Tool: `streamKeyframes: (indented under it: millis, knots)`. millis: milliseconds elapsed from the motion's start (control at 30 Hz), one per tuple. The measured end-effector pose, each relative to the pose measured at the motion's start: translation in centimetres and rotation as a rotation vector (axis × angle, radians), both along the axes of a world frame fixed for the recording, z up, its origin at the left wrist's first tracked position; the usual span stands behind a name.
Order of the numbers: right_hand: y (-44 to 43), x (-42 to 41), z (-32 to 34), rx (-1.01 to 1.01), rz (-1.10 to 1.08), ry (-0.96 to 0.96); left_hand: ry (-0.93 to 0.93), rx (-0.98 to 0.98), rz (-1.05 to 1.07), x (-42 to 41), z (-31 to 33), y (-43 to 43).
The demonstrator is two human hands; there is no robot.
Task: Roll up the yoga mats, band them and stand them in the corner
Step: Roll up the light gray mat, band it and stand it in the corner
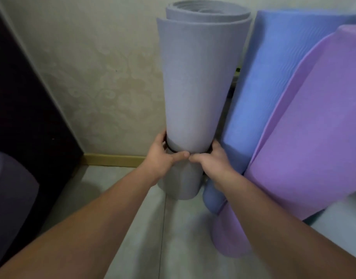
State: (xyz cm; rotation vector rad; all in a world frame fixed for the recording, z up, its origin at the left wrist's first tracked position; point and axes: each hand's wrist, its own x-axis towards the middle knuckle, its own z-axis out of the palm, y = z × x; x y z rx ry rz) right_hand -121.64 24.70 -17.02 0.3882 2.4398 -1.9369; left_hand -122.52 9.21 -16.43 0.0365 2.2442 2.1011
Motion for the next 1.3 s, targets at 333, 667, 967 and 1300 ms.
streamKeyframes:
  millis: [333, 667, 967, 1300]
  knots:
    - [0.1, -0.2, 1.4, 0.286, -0.093, -0.105, -0.106, 0.059, -0.074, -0.5, -0.1, 0.3]
    - [-0.1, 0.4, 0.9, 0.339, -0.071, -0.077, -0.058, -0.122, -0.016, -1.7, -0.1, 1.2]
    - [2.2, 10.4, -3.1, 0.348, 0.272, -0.391, -0.150, -0.157, -0.010, -1.0, 1.6, 1.6]
    - [6.1, 14.8, -5.5, 0.846, 0.531, -0.487, -0.199, -0.228, 0.027, 5.1, -1.3, 4.2]
